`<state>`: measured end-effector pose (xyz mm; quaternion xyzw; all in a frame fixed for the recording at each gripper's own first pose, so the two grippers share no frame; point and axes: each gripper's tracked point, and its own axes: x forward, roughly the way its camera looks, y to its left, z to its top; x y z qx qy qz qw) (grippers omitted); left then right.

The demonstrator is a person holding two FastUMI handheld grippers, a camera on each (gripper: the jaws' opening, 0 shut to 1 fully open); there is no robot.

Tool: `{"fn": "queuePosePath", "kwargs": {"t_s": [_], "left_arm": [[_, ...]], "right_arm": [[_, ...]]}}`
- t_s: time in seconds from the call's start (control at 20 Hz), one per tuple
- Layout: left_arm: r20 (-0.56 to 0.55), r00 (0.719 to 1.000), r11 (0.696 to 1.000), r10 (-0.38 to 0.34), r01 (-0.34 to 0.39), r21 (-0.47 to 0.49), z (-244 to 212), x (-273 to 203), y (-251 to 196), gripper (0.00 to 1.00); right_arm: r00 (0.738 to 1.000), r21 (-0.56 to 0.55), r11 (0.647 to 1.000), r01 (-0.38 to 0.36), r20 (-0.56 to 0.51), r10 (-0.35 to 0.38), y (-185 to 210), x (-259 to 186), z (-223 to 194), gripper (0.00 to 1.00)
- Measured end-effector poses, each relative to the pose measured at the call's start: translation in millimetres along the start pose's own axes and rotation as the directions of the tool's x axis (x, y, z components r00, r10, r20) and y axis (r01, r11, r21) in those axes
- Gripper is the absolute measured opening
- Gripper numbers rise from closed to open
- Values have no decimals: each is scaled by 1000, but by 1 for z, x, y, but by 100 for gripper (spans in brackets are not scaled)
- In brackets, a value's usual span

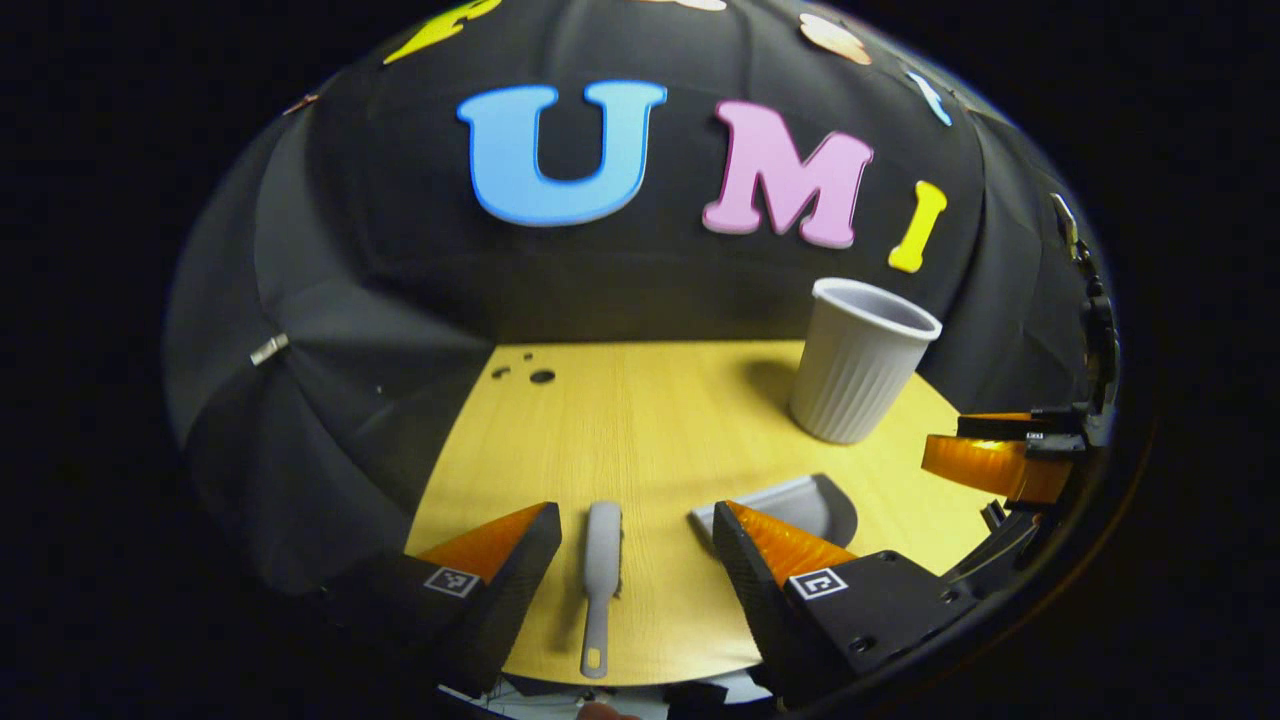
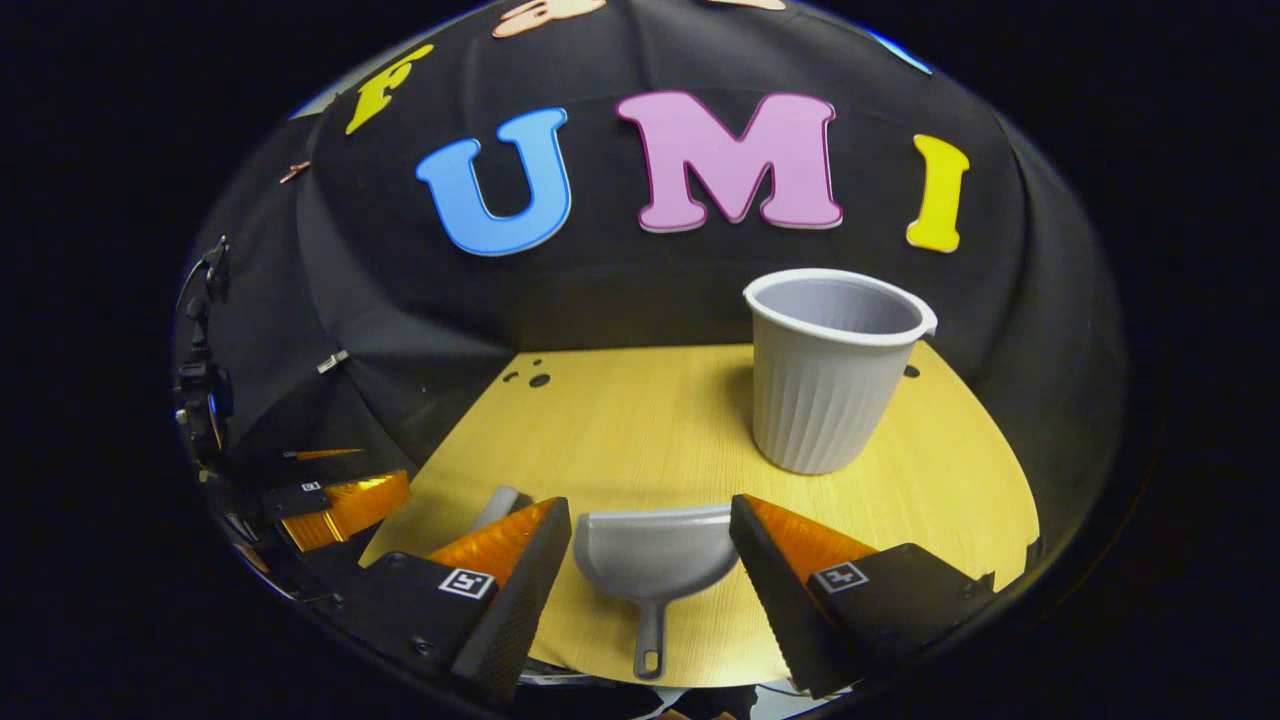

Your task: Pick up the small broom and dustpan from the desktop, sweep the trash into the dustpan with the broom, and then empty the trash into the garbage bin.

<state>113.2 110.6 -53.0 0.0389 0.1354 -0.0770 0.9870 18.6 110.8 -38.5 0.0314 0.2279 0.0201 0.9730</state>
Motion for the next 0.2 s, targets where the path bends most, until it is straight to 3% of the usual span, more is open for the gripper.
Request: {"fn": "queuePosePath", "kwargs": {"t_s": [0.2], "left_arm": [[175, 985, 1000, 3, 0, -14, 28, -27, -11, 96]], "right_arm": [[988, -74, 997, 33, 151, -22, 5, -25, 19, 99]]}}
